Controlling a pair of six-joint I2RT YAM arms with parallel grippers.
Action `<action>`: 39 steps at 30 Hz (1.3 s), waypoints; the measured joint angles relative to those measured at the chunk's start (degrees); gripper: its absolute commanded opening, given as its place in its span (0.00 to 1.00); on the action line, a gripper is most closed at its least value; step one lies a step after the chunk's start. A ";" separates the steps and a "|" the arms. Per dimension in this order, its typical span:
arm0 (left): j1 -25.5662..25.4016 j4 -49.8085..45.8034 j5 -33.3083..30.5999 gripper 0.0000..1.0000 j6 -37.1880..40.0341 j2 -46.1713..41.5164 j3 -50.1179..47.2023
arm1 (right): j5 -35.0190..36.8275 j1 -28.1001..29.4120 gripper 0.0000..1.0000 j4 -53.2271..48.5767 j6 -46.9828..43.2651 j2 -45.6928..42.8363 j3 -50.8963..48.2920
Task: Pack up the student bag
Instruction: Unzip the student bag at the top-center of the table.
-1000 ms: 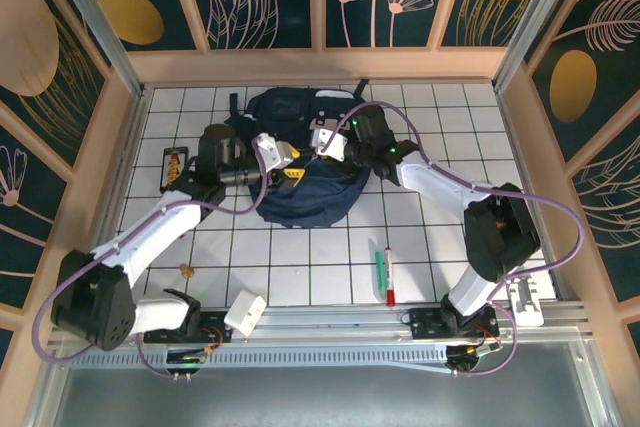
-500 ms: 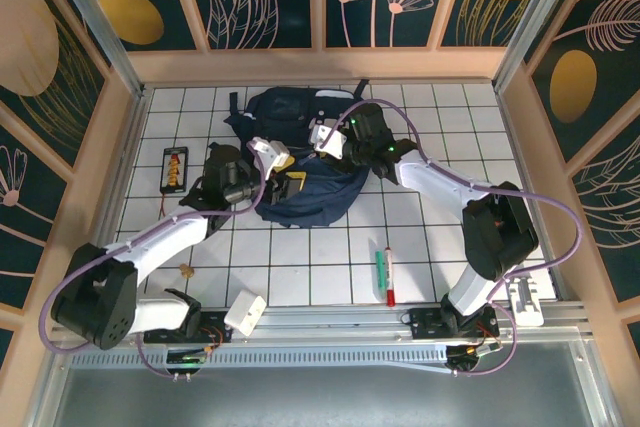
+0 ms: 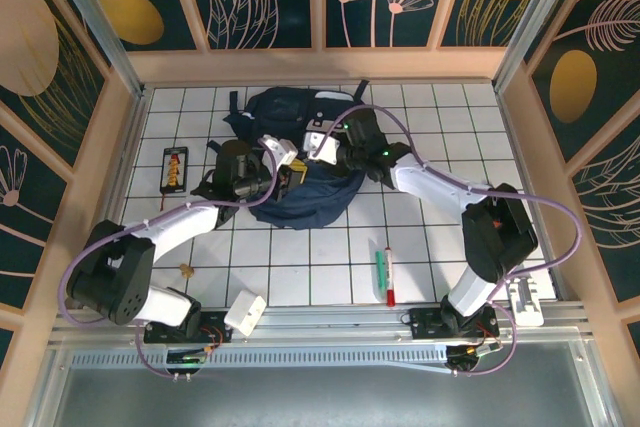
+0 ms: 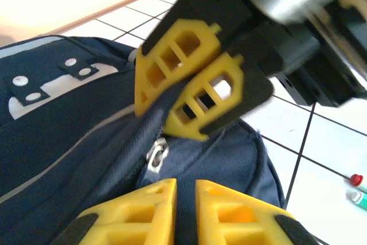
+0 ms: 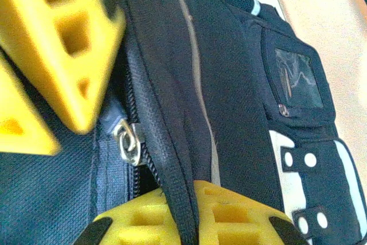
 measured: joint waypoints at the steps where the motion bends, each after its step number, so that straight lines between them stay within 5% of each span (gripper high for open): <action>1: 0.02 0.00 0.26 0.18 0.22 0.61 0.31 | 0.55 0.46 0.00 0.42 -0.42 -0.31 -0.57; 3: 0.00 0.02 0.90 0.27 0.90 1.64 0.76 | 1.75 0.85 0.00 1.75 -1.20 -0.98 -2.34; 7: -0.26 -0.02 1.20 0.27 1.70 2.75 1.42 | 2.71 0.87 0.00 3.72 -2.19 -1.55 -4.15; 10: -0.31 -0.04 1.49 0.19 3.02 2.84 1.49 | 2.82 0.87 0.00 4.48 -3.37 -2.27 -5.16; 12: -0.13 -0.02 1.95 0.00 4.31 2.84 1.49 | 2.75 0.87 0.00 4.55 -4.31 -3.06 -5.77; 15: 0.28 0.42 2.67 0.00 6.47 2.69 1.20 | 2.34 0.87 0.00 4.72 -5.18 -4.13 -6.56; 17: 0.39 0.94 3.19 0.07 7.04 2.21 0.50 | 2.25 0.87 0.00 4.98 -5.79 -4.52 -7.02; 19: 0.90 1.09 3.39 0.35 8.07 1.38 -0.39 | 1.86 0.87 0.00 5.14 -6.23 -4.61 -7.21; 39: 1.86 2.12 -0.94 0.50 11.91 -3.39 -4.96 | 1.27 0.81 0.00 5.49 -6.78 -4.72 -7.21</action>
